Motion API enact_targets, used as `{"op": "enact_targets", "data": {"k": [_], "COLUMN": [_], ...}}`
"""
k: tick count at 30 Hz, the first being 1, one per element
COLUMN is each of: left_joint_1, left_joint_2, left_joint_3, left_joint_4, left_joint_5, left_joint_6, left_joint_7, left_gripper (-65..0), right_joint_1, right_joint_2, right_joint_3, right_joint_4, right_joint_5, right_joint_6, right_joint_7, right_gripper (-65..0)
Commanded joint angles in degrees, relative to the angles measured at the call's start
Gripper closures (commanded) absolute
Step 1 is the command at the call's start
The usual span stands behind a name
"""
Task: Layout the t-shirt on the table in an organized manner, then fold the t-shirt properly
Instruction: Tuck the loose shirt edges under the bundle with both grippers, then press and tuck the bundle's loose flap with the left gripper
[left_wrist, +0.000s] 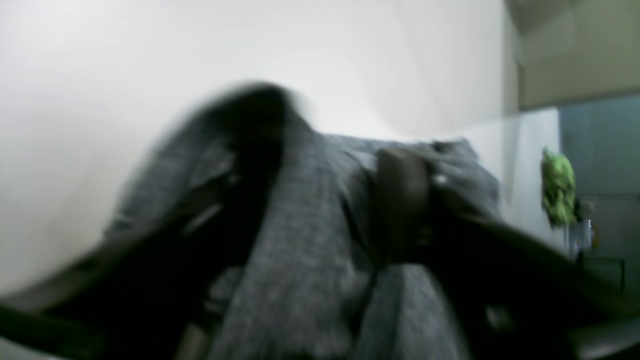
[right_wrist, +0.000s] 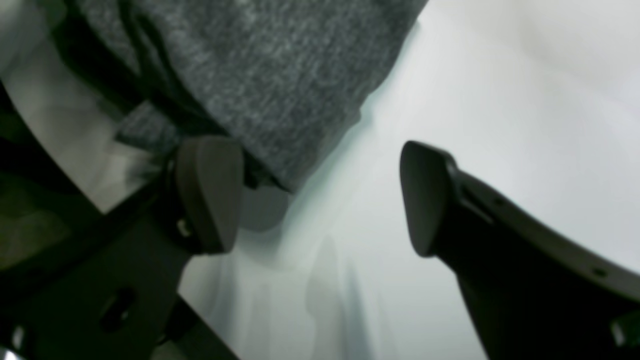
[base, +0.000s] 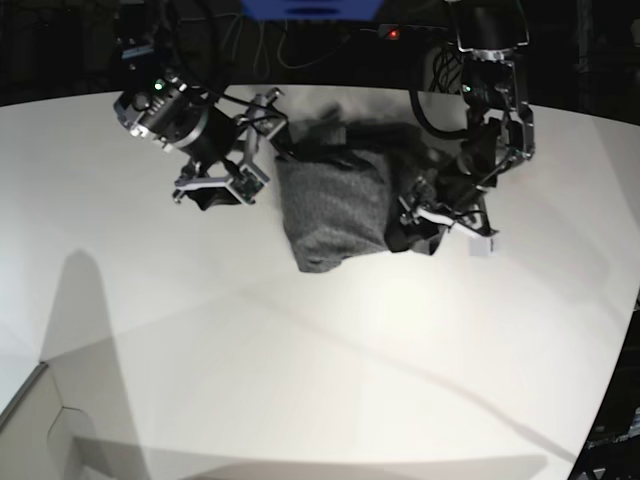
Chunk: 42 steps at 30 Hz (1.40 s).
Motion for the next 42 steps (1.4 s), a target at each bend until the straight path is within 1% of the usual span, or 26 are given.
{"op": "enact_targets", "data": {"k": [1, 2, 4, 6, 8, 11, 15, 20, 26, 28, 30, 31, 35, 38, 39, 42], "left_joint_1": [1.00, 2.14, 4.08, 6.01, 7.68, 8.56, 8.47, 7.94, 2.41, 0.73, -0.67, -1.73, -7.88, -13.59, -15.35, -20.54], "left_joint_2": [-0.37, -0.02, 0.16, 0.16, 0.16, 0.25, 3.68, 5.96, 6.05, 5.79, 4.99, 4.38, 0.86, -1.86, -2.74, -4.50], "left_joint_3": [-1.43, -2.48, -4.33, -5.03, -5.30, -4.86, -4.77, -4.68, -4.42, -1.96, 0.33, 2.35, 12.64, 20.29, 22.75, 30.48], "left_joint_4": [2.58, 4.51, 8.65, 11.72, 14.18, 14.10, 11.02, 6.27, -6.83, -10.78, -13.42, -15.00, -22.30, -27.57, -28.45, -29.51], "left_joint_5": [-0.60, -0.60, -0.60, -0.60, -0.60, -0.60, -0.25, -0.08, -0.08, -0.08, -0.08, -0.08, -0.08, -0.08, -0.08, -0.08], "left_joint_6": [-0.35, -0.35, -0.35, -0.35, -0.26, -0.26, -0.26, -0.18, -0.79, -0.79, -0.79, -0.79, -0.26, -0.26, -0.26, -0.70], "left_joint_7": [0.17, 1.40, 3.34, 4.92, 6.68, 7.20, 7.91, 7.91, 7.82, 7.12, 5.53, 4.65, 2.72, 2.98, 2.98, 3.07], "left_gripper": [-44.3, -49.3, -56.7, -62.3, -65.0, -65.0, -65.0, -65.0, -65.0, -65.0, -57.8, -51.8, -22.5, -3.9, 0.0, -1.7], "right_joint_1": [0.42, 0.51, 0.51, 0.51, 0.51, 0.51, 0.51, 1.65, 1.65, 1.65, 1.65, 1.65, 1.74, 2.62, 2.71, 2.80], "right_joint_2": [0.14, 0.14, 0.23, 0.23, 0.23, 0.23, 0.23, 0.23, 0.05, 0.14, 0.14, 0.14, 0.14, 0.14, -0.03, -0.21], "right_joint_3": [0.06, 0.06, 0.06, 0.06, 0.06, 0.06, -0.02, 0.06, 2.35, 2.88, 3.58, 4.11, 8.41, 13.07, 14.83, 19.40], "right_joint_4": [1.06, 1.06, 1.41, 1.94, 2.47, 2.65, 2.65, 2.65, 2.73, 2.73, 2.73, 2.73, 2.73, 2.65, 2.65, 2.65], "right_joint_5": [0.93, 0.93, 0.93, 0.93, 0.93, 0.93, 0.93, 0.93, 0.93, 0.93, 0.93, 0.93, 0.93, 0.93, 0.93, 0.93], "right_joint_6": [-0.05, -0.05, -0.05, -0.05, -0.05, -0.05, -0.05, -0.05, -0.05, -0.05, -0.05, -0.05, -0.05, -0.05, -0.05, -0.05], "right_joint_7": [1.42, 1.42, 1.42, 1.42, 1.42, 1.42, 1.42, 1.16, 1.51, 1.51, 1.51, 1.51, 1.51, 1.42, 1.51, 1.51], "right_gripper": [-49.5, -49.5, -49.5, -49.5, -49.6, -49.6, -49.6, -49.6, -49.6, -49.6, -49.6, -49.6, -49.6, -49.6, -49.6, -49.5]}}
